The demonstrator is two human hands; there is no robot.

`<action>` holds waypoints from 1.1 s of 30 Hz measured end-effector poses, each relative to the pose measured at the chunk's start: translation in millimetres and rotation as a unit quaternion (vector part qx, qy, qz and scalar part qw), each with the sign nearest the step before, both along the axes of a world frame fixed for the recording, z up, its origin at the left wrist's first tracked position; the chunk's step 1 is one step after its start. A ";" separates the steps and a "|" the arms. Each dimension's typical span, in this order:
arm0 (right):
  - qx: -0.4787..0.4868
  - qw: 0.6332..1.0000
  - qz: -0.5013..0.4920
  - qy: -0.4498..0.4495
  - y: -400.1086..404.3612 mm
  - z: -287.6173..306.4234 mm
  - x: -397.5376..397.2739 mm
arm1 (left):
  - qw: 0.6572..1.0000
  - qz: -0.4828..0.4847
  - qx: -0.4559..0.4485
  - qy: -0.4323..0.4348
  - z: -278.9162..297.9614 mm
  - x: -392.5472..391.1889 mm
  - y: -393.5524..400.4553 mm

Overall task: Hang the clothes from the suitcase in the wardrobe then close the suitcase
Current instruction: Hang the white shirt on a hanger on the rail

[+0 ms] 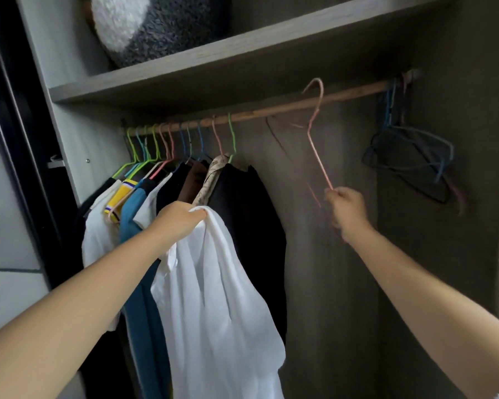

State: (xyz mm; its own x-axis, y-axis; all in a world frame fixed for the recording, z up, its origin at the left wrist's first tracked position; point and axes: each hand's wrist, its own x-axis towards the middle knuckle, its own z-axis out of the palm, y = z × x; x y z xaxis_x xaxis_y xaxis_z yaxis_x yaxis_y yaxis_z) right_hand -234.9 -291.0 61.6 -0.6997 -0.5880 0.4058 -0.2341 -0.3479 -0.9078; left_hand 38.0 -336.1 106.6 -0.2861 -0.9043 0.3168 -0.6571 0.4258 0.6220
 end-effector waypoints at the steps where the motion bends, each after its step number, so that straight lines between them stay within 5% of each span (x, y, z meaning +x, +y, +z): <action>1: -0.008 0.998 0.034 -0.043 -1.3 -19.5 6.6 | 1.000 0.003 0.000 0.000 -1.5 1.5 -0.1; 7: 0.030 0.976 0.192 -0.093 -3.0 -72.9 32.6 | 0.999 0.030 0.009 -0.007 -6.6 14.2 0.8; 12: 0.081 0.993 0.090 0.007 -6.3 -53.5 45.7 | 0.997 0.068 -0.019 -0.042 -7.6 28.2 4.4; 15: -0.013 0.995 0.100 0.001 3.8 -35.5 53.4 | 0.990 0.090 -0.047 -0.095 -7.6 40.3 5.5; 19: -0.102 0.952 0.288 0.002 26.8 -4.6 63.1 | 0.958 0.106 -0.089 -0.252 -2.5 58.7 2.6; 24: 0.017 0.888 0.413 0.202 48.5 19.2 66.1 | 0.934 0.116 -0.073 -0.329 -2.4 74.7 0.5; 33: 0.181 0.840 0.418 0.296 52.0 17.6 93.6 | 0.911 0.138 -0.083 -0.379 -15.0 84.5 14.0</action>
